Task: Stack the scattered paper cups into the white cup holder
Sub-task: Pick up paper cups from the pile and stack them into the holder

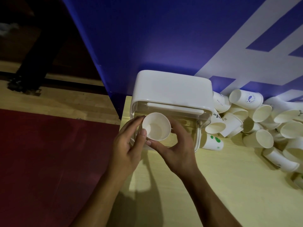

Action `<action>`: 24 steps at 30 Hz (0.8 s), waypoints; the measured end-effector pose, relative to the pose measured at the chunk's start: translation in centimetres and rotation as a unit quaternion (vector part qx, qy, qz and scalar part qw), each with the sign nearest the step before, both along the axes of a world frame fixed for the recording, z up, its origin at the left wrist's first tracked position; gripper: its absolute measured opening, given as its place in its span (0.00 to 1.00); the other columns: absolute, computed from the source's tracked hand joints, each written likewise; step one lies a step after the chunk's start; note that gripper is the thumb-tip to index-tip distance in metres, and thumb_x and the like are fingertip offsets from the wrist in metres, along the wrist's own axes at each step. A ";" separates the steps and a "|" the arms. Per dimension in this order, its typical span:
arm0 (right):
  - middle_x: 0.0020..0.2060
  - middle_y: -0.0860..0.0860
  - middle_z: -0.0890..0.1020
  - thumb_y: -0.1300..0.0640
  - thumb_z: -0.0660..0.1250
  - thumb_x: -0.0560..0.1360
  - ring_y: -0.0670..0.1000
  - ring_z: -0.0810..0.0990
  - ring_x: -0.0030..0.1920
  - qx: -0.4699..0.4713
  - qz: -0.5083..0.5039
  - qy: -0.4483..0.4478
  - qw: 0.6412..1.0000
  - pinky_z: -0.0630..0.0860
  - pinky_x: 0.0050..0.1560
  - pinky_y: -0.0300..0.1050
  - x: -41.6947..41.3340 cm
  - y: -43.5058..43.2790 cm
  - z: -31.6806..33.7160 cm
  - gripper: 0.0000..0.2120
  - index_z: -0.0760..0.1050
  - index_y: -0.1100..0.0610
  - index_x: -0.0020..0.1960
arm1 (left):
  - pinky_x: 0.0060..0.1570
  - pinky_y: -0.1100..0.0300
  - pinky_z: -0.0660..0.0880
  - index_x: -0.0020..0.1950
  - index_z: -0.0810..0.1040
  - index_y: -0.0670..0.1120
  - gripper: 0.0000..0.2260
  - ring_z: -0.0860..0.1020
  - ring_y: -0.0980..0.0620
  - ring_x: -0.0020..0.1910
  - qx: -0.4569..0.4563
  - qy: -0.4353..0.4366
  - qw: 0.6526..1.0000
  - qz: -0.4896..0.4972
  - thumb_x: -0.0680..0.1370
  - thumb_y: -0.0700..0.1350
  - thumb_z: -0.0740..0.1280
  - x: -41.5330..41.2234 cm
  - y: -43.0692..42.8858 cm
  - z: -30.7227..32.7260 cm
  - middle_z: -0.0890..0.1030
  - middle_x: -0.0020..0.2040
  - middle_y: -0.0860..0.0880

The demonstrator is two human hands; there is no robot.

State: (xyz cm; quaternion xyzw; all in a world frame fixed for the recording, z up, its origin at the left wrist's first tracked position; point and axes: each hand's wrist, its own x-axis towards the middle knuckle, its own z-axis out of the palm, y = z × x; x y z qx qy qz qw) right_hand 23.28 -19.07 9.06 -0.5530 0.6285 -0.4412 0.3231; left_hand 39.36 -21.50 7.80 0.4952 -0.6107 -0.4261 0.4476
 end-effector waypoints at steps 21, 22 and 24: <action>0.61 0.42 0.83 0.48 0.83 0.69 0.46 0.81 0.63 0.006 0.004 -0.018 1.000 0.79 0.61 0.49 0.5 -0.8 -1.6 0.33 0.76 0.52 0.70 | 0.61 0.72 0.72 0.71 0.77 0.49 0.15 0.78 0.61 0.67 0.004 0.019 1.000 0.003 0.85 0.43 0.62 -0.2 -0.7 -0.9 0.80 0.66 0.58; 0.62 0.42 0.83 0.48 0.83 0.69 0.46 0.81 0.63 0.007 0.007 -0.015 1.000 0.79 0.61 0.48 0.5 -0.8 -1.9 0.33 0.76 0.52 0.70 | 0.60 0.72 0.72 0.71 0.77 0.48 0.15 0.78 0.62 0.66 0.004 0.016 1.000 0.003 0.85 0.43 0.62 -0.2 -0.7 -1.0 0.80 0.66 0.58; 0.62 0.41 0.82 0.48 0.83 0.69 0.43 0.80 0.64 0.011 0.010 -0.004 1.000 0.78 0.61 0.43 0.5 -0.8 -2.4 0.33 0.76 0.51 0.71 | 0.60 0.72 0.72 0.71 0.78 0.46 0.15 0.78 0.62 0.66 0.005 0.011 1.000 0.002 0.85 0.41 0.62 -0.2 -0.8 -1.4 0.80 0.65 0.57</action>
